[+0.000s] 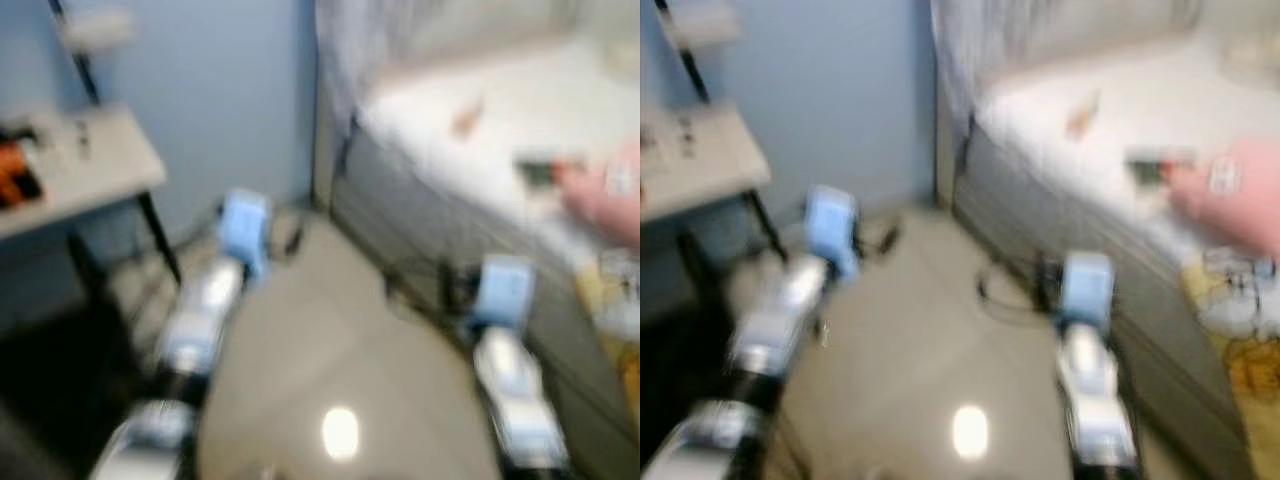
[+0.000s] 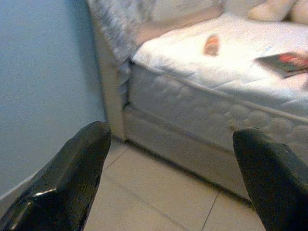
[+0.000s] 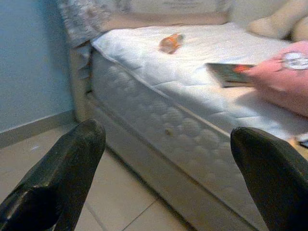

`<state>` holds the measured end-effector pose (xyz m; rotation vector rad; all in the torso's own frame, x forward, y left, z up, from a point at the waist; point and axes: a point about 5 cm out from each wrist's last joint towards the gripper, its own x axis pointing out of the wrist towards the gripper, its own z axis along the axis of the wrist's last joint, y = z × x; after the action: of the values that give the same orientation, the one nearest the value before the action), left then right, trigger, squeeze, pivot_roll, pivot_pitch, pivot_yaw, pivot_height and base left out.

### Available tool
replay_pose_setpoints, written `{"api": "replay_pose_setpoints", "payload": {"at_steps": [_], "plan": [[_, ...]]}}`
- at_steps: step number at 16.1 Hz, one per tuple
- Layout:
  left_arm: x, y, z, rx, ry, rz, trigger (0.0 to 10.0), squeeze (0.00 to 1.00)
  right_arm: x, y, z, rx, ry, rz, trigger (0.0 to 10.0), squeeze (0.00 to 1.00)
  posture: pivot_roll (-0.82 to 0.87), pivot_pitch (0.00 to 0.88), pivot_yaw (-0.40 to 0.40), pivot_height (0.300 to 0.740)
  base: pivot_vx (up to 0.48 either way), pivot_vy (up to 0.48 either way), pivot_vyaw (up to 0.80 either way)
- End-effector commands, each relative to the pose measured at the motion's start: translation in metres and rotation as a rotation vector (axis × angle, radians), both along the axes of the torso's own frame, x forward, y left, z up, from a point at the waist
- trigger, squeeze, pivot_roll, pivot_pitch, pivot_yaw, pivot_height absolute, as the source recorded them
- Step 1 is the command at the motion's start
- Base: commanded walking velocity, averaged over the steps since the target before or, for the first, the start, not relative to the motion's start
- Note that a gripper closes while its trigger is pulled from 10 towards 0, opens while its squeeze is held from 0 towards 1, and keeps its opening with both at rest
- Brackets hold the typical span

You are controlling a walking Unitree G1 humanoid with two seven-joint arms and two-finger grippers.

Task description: Clean up the room

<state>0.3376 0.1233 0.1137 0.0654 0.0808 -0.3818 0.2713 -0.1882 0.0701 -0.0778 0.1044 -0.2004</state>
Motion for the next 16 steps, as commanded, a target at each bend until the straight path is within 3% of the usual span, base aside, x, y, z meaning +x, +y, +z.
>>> {"api": "replay_pose_setpoints", "payload": {"at_steps": [1,12,14,16], "plan": [[0.001,0.001,0.005,0.017,-0.035,-0.012,10.0,0.00,0.005,0.005,0.004,-0.011,-0.019,0.025,10.0,0.00,0.03,0.000,-0.005,0.740,0.465,0.000,0.00],[-0.001,-0.006,0.001,0.009,-0.054,-0.044,10.0,0.00,0.013,0.017,0.001,-0.016,-0.020,0.107,10.0,0.00,0.05,0.000,-0.018,0.740,0.465,0.000,-0.07],[0.002,-0.002,-0.004,0.019,-0.028,0.012,10.0,0.00,0.013,0.014,-0.001,-0.007,-0.027,0.095,10.0,0.00,0.05,0.000,-0.023,0.740,0.480,0.000,-0.66],[0.005,0.009,-0.007,-0.005,-0.010,0.097,10.0,0.00,0.012,0.010,0.001,0.016,-0.054,0.060,10.0,0.00,0.05,0.000,-0.024,0.740,0.000,0.000,-0.67]]}}
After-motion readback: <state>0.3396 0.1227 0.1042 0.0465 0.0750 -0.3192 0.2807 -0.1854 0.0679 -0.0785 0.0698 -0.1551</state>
